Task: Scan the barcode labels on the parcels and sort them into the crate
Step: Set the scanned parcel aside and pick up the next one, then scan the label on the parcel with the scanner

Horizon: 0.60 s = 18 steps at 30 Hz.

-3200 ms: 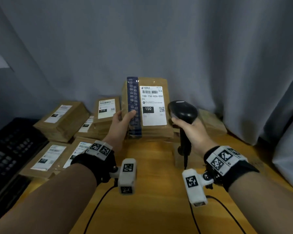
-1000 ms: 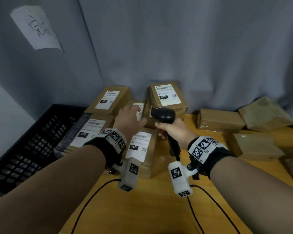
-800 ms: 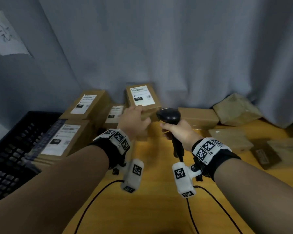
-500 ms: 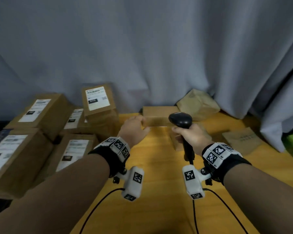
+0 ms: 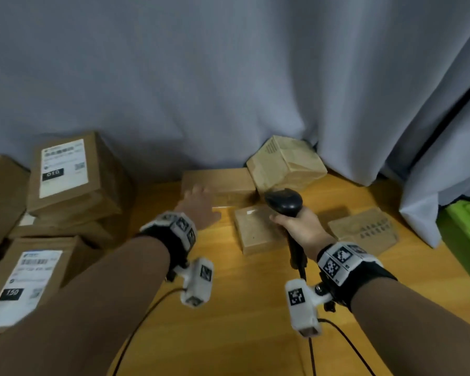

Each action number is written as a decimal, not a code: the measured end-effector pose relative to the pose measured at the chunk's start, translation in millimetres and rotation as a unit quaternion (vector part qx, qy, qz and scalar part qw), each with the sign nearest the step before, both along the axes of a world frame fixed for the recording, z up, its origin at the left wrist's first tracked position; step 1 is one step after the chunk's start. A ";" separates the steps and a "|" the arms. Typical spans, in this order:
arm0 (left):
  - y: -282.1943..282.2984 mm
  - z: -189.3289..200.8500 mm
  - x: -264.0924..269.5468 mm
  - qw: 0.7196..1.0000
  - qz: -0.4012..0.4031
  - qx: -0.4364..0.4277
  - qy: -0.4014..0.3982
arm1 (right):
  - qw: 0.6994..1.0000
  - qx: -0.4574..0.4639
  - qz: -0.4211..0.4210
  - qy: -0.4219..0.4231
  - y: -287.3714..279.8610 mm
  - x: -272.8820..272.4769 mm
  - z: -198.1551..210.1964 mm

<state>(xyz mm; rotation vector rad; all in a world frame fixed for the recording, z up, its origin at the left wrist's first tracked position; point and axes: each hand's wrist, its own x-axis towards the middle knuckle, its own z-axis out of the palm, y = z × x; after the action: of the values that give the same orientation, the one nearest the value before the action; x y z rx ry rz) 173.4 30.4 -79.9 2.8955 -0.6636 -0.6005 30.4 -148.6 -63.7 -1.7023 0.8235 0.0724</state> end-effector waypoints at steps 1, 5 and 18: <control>-3.1 -0.2 14.1 1.000 -0.006 0.015 -0.010 | 1.000 -0.005 0.013 0.001 -1.1 9.4 -4.0; -6.7 -5.7 59.6 0.998 -0.034 0.017 -0.047 | 1.000 -0.020 0.019 0.015 3.7 40.7 -15.1; 11.0 -34.5 97.6 0.988 -0.079 0.131 -0.034 | 0.999 -0.008 -0.019 0.041 16.3 58.7 -52.6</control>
<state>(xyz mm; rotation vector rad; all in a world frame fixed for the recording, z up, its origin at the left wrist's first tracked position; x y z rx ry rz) 271.0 41.4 -114.4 3.1377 -0.8935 -0.6562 89.1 -132.3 -116.4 -1.7065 0.9185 0.1109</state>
